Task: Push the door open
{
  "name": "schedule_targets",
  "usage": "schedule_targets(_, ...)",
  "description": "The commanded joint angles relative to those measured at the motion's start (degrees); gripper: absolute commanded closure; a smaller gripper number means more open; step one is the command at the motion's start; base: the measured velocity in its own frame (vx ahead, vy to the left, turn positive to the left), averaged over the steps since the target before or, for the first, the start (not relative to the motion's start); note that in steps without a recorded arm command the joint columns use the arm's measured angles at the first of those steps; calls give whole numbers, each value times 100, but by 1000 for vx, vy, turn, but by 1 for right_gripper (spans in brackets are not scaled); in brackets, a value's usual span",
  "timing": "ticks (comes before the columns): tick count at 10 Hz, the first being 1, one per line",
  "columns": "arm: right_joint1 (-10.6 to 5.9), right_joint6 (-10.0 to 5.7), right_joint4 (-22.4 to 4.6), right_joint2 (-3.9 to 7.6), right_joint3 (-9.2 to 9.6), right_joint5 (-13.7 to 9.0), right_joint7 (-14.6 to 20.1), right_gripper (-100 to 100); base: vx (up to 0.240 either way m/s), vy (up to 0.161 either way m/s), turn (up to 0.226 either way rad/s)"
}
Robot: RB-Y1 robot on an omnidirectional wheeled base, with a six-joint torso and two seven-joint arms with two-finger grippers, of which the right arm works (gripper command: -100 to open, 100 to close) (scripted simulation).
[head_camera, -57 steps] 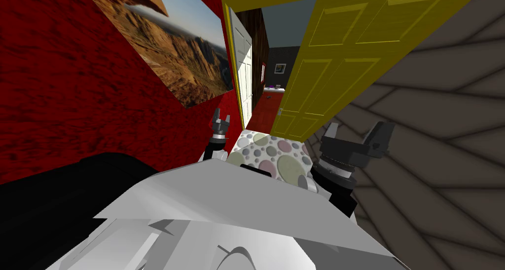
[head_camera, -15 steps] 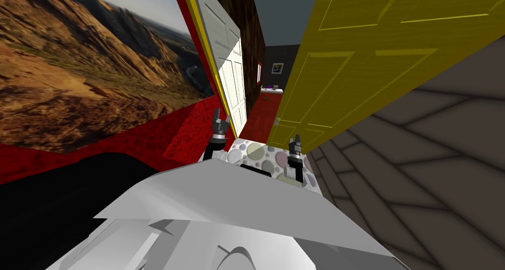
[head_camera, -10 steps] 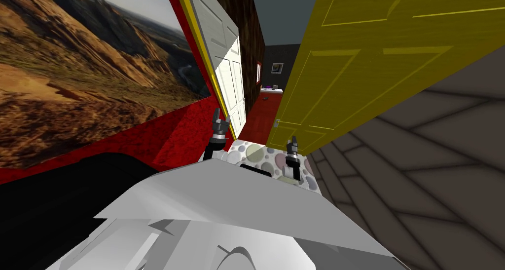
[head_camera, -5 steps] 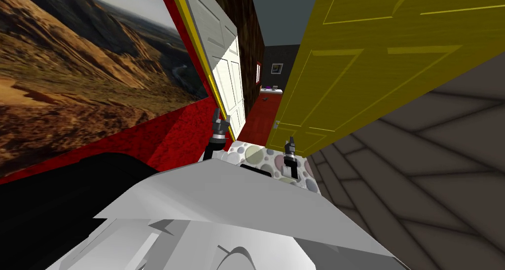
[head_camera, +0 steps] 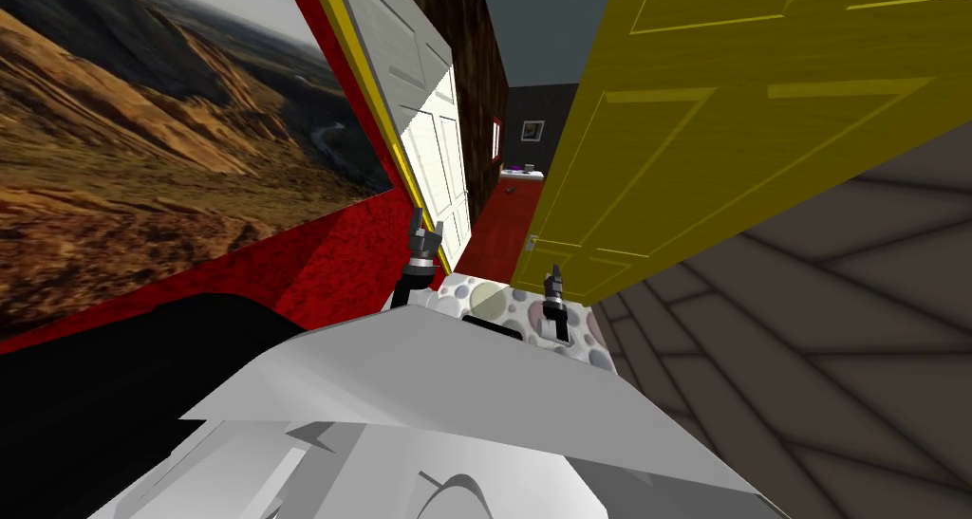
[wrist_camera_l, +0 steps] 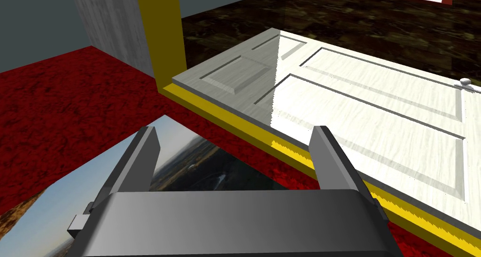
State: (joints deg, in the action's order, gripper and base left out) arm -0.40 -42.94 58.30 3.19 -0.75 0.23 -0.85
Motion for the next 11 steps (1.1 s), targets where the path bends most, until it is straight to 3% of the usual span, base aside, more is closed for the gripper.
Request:
schedule_targets(1,-59,-12,-173,-39,-1,6,-15,-100,99,-7,-7)
schedule_targets(5,-302,-77,-782,-154,-20,16,-50,-100,100,-6,-6)
schedule_targets(11,-583,-153,-1484,-330,-42,28,-91,-100,105,-11,-5)
